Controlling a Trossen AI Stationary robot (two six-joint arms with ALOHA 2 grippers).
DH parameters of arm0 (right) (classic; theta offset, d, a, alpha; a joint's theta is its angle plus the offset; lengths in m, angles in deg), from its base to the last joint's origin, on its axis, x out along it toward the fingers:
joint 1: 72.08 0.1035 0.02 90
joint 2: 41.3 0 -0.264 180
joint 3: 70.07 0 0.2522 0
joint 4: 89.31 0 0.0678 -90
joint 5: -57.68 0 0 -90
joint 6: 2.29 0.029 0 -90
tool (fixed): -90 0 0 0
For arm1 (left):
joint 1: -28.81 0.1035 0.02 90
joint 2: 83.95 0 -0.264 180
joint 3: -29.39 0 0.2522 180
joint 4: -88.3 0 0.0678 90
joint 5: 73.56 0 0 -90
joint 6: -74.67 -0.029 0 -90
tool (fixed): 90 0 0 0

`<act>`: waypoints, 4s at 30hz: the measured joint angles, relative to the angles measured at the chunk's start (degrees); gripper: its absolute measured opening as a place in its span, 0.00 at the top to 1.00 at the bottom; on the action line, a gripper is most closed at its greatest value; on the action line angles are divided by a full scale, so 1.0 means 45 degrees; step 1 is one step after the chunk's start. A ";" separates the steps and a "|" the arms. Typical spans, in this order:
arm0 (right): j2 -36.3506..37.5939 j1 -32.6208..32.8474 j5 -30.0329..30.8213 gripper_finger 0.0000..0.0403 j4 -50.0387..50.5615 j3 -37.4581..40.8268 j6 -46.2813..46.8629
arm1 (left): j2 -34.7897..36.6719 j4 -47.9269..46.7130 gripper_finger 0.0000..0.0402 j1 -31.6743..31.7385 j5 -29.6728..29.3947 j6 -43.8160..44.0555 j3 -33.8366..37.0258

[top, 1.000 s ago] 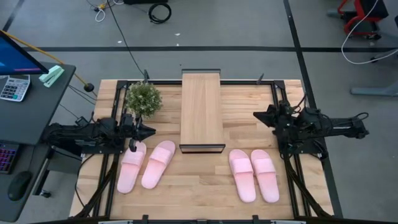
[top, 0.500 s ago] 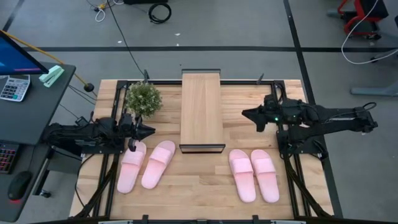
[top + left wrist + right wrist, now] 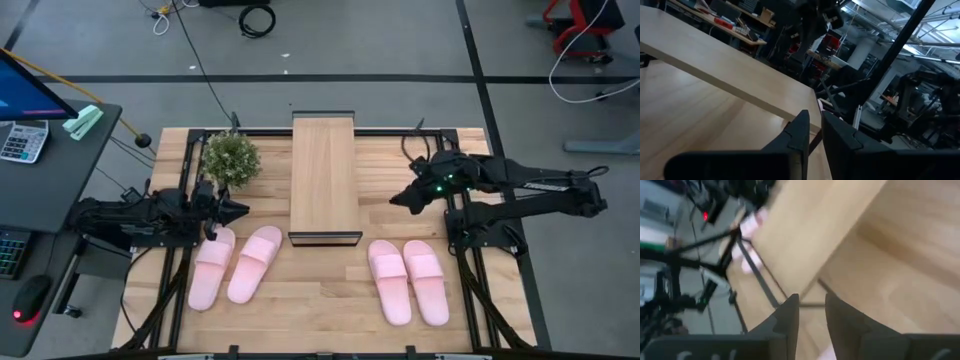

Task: Pick and place slides into the shelf
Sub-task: Put the pink slide on the shelf

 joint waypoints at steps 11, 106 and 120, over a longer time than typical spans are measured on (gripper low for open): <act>-0.1740 -0.0779 -0.1184 0.59 0.3320 0.0031 -0.2454 | 0.0000 -0.0046 0.86 0.0000 0.0000 0.0344 0.0000; -0.4816 -0.1984 -0.5406 0.59 0.0896 0.4074 -0.3431 | 0.0000 -0.0418 0.79 -0.0005 -0.0005 0.1568 -0.0003; -0.4748 -0.2439 -0.6130 0.45 0.4635 0.1943 -0.7703 | -0.0002 -0.0776 0.78 -0.0005 -0.0005 0.1553 -0.0002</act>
